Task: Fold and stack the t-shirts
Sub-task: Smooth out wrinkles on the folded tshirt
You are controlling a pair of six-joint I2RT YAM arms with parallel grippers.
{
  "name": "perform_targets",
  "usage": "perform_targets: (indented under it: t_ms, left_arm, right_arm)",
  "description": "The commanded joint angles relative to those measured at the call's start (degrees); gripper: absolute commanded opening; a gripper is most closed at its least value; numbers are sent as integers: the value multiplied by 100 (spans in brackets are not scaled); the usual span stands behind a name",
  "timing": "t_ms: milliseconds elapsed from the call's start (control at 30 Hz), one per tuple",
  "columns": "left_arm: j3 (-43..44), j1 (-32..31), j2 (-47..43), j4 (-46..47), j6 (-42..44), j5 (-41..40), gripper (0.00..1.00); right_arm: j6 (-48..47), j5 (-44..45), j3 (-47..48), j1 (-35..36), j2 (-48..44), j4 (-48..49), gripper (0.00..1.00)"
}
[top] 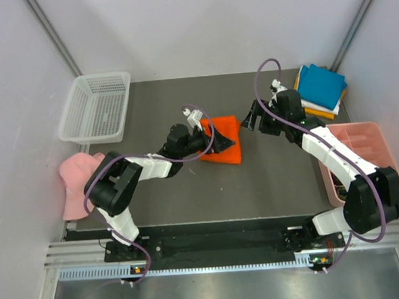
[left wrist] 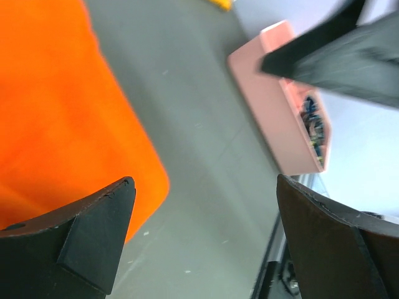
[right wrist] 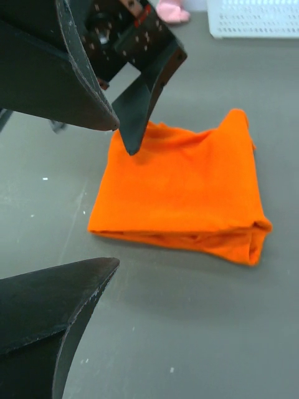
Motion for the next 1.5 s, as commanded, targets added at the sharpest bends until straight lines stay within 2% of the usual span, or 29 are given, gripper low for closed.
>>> perform_targets:
  t_ms: [0, 167, 300, 467, 567, 667, 767, 833, 1100, 1467]
  left_arm:
    - [83, 38, 391, 538, 50, -22, 99]
    - [-452, 56, 761, 1038, -126, -22, 99]
    - [-935, 47, 1226, 1916, -451, 14, 99]
    - [-1112, 47, 1359, 2059, -451, -31, 99]
    - [-937, 64, 1009, 1718, -355, 22, 99]
    - [-481, 82, 500, 919, -153, 40, 99]
    - [161, 108, 165, 51, 198, -4, 99]
    - [627, 178, 129, -172, 365, 13, 99]
    - [1524, 460, 761, -279, 410, 136, 99]
    - [1832, 627, 2245, 239, 366, 189, 99]
  right_arm:
    - [-148, 419, -15, -31, -172, -203, 82]
    - [-121, 357, -42, -31, -32, -142, 82]
    - [-104, 366, -7, -31, 82, -133, 82]
    - [-86, 366, 64, -31, 162, -194, 82]
    - [-77, 331, 64, -31, 127, -168, 82]
    - [-77, 322, 11, -31, 48, -177, 82]
    - [-86, 366, -42, -40, -31, -194, 82]
    - [-86, 348, -103, -40, -67, -177, 82]
    - [-130, 392, -147, -31, -84, -212, 82]
    - [-183, 401, -252, -40, -102, -230, 82]
